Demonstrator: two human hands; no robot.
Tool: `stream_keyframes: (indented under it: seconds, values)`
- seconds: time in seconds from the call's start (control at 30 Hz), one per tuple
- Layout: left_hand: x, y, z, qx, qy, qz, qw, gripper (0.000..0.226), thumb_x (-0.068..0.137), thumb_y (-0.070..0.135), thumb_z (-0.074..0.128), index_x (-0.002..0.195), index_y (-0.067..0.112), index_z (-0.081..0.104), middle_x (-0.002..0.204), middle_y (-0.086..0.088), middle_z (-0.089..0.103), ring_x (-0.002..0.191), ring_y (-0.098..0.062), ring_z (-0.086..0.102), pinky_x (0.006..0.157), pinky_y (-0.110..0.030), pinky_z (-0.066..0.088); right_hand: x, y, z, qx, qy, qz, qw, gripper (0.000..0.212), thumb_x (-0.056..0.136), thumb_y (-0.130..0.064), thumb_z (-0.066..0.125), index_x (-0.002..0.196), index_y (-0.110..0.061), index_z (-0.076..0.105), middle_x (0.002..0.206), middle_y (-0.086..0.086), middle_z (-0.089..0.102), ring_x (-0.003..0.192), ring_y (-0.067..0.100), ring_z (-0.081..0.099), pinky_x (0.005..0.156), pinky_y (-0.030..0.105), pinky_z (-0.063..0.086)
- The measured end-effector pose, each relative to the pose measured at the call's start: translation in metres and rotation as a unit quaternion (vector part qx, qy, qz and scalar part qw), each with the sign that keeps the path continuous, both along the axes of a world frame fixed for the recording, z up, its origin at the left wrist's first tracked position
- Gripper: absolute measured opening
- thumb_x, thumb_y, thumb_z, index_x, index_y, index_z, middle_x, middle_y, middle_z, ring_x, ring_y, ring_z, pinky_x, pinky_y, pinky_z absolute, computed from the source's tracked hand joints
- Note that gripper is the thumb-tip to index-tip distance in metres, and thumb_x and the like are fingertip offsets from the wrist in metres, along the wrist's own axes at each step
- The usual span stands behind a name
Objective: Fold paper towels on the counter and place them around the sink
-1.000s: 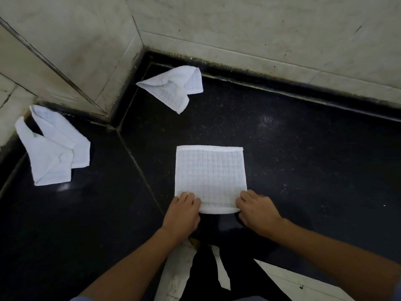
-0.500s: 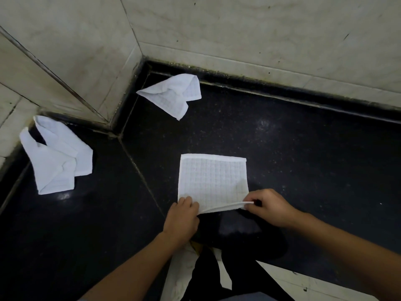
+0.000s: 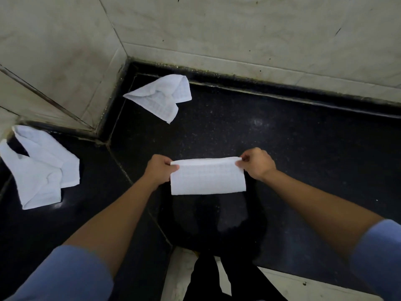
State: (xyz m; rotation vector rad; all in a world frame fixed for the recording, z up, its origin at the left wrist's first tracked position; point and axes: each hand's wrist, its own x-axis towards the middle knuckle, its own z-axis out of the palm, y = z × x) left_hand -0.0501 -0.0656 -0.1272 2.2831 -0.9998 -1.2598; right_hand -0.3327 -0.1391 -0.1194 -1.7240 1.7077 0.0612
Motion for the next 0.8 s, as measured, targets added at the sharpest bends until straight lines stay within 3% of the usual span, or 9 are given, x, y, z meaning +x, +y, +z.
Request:
stream_keyframes:
  seconds: [0.1,0.23,0.3,0.37,0.43,0.53,0.7,0.8]
  values:
    - [-0.001,-0.01,-0.013,0.017,-0.034,0.002,0.999,0.016,0.082,0.013,0.071,0.083,-0.003,0.068,0.087,-0.021,0.067,0.077,-0.032,0.065,0.068,-0.04,0.059,0.007,-0.008,-0.009,0.008,0.055,0.006,0.998,0.016,0.084,-0.039,0.066,0.092,-0.026,0.07,0.098,0.002,0.069,0.091,0.025,0.063,0.074,0.031,0.047]
    - [-0.002,-0.012,-0.024,0.033,-0.079,-0.006,0.996,0.016,0.079,0.022,0.075,0.074,0.011,0.064,0.084,-0.012,0.068,0.073,-0.027,0.066,0.07,-0.04,0.059,0.006,-0.01,-0.013,0.006,0.113,0.034,0.993,0.025,0.084,-0.046,0.064,0.1,-0.026,0.067,0.102,0.003,0.067,0.094,0.026,0.063,0.071,0.031,0.045]
    - [-0.007,-0.008,-0.019,0.022,-0.173,-0.047,0.984,0.016,0.082,0.029,0.072,0.084,0.016,0.062,0.09,-0.004,0.065,0.082,-0.022,0.063,0.074,-0.036,0.055,0.004,-0.009,-0.008,-0.038,0.135,0.065,0.988,0.029,0.085,-0.045,0.062,0.105,-0.024,0.063,0.103,0.003,0.065,0.093,0.026,0.062,0.072,0.032,0.046]
    - [-0.016,0.001,-0.009,-0.051,-0.247,-0.102,0.962,0.013,0.086,0.026,0.065,0.093,0.017,0.059,0.093,-0.002,0.059,0.083,-0.02,0.058,0.07,-0.033,0.048,0.004,-0.001,-0.003,-0.106,0.118,0.113,0.981,0.026,0.088,-0.04,0.058,0.109,-0.023,0.059,0.107,0.001,0.062,0.094,0.025,0.062,0.074,0.034,0.048]
    - [-0.033,0.016,-0.001,-0.126,-0.247,-0.177,0.944,0.006,0.088,0.021,0.059,0.092,0.016,0.06,0.093,-0.002,0.056,0.08,-0.023,0.057,0.066,-0.032,0.043,0.009,0.016,-0.002,-0.126,0.074,0.183,0.972,0.02,0.091,-0.034,0.054,0.108,-0.023,0.06,0.107,-0.001,0.062,0.093,0.024,0.062,0.075,0.035,0.051]
    - [-0.053,0.048,-0.005,-0.11,-0.218,-0.288,0.926,0.01,0.09,0.02,0.053,0.087,0.015,0.061,0.09,-0.001,0.062,0.078,-0.023,0.06,0.063,-0.031,0.044,0.015,0.052,-0.011,-0.08,0.04,0.291,0.953,0.018,0.093,-0.03,0.049,0.101,-0.02,0.062,0.103,0.0,0.063,0.088,0.025,0.062,0.074,0.037,0.052]
    - [-0.037,0.082,-0.021,-0.104,-0.198,-0.225,0.948,0.014,0.09,0.026,0.059,0.081,0.015,0.056,0.086,0.002,0.057,0.073,-0.019,0.057,0.059,-0.029,0.036,-0.03,0.065,-0.025,-0.077,0.033,0.232,0.969,0.011,0.089,-0.026,0.062,0.092,-0.017,0.067,0.095,0.002,0.062,0.084,0.025,0.063,0.069,0.038,0.052]
    - [-0.03,0.086,-0.022,-0.128,-0.21,-0.234,0.941,0.012,0.089,0.021,0.061,0.08,0.014,0.058,0.086,0.002,0.057,0.071,-0.019,0.057,0.056,-0.028,0.036,-0.047,0.06,-0.018,-0.06,0.074,0.22,0.971,0.014,0.092,-0.029,0.059,0.097,-0.019,0.067,0.1,0.001,0.06,0.087,0.023,0.062,0.071,0.036,0.049]
